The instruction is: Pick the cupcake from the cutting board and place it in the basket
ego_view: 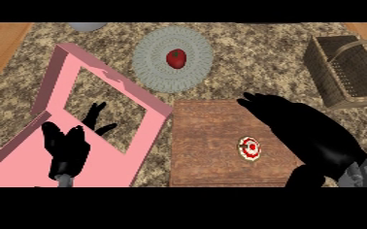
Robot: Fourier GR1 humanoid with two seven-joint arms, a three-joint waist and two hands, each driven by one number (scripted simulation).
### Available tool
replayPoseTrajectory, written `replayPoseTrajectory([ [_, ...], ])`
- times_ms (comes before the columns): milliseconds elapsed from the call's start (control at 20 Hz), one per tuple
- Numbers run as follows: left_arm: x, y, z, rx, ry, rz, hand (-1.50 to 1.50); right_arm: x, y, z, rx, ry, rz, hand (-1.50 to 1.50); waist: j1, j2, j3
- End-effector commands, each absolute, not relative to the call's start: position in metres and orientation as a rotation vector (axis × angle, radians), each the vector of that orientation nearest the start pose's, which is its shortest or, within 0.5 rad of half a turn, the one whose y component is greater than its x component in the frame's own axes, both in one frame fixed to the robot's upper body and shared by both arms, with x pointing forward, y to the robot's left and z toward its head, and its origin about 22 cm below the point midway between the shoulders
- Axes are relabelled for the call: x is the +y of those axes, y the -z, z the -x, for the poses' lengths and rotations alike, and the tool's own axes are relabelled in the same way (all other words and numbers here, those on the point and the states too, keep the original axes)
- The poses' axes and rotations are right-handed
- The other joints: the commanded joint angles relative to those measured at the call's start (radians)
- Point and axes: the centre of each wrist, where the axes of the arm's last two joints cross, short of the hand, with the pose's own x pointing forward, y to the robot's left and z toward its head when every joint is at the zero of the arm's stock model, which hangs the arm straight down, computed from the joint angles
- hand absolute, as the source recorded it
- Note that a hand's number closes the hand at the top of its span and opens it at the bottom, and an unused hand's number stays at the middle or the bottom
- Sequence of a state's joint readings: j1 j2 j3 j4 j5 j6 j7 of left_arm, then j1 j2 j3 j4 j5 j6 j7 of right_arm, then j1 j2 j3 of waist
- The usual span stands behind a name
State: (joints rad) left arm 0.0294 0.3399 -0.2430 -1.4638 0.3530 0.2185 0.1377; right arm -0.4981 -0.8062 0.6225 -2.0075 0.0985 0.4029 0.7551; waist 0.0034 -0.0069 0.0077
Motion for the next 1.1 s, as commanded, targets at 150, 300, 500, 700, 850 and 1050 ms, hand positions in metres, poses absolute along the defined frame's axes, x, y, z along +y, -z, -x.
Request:
replayPoseTrajectory([
  [150, 0.287, 0.06, -0.187, -1.008, 0.039, -0.148, 0.0, -0.189, -0.147, -0.238, -1.166, -1.493, 0.522, -1.5, 0.003, 0.01, -0.006],
  [300, 0.276, 0.059, -0.193, -1.019, 0.011, -0.138, 0.0, -0.176, -0.144, -0.236, -1.166, -1.529, 0.52, -1.5, 0.004, 0.008, -0.007],
  [500, 0.286, 0.048, -0.209, -1.032, 0.032, -0.166, 0.0, -0.162, -0.122, -0.237, -1.134, -1.552, 0.543, -1.5, 0.005, 0.011, -0.008],
  [700, 0.29, 0.048, -0.201, -1.031, 0.025, -0.153, 0.0, -0.161, -0.105, -0.231, -1.037, -1.597, 0.553, -1.5, 0.003, 0.008, -0.008],
  [850, 0.286, 0.055, -0.197, -1.02, 0.029, -0.131, 0.0, -0.173, -0.101, -0.243, -1.007, -1.614, 0.559, -1.5, 0.003, 0.01, -0.007],
  [1050, 0.29, 0.051, -0.188, -1.014, 0.039, -0.135, 0.0, -0.177, -0.095, -0.248, -1.035, -1.589, 0.555, -1.5, 0.008, 0.009, -0.007],
])
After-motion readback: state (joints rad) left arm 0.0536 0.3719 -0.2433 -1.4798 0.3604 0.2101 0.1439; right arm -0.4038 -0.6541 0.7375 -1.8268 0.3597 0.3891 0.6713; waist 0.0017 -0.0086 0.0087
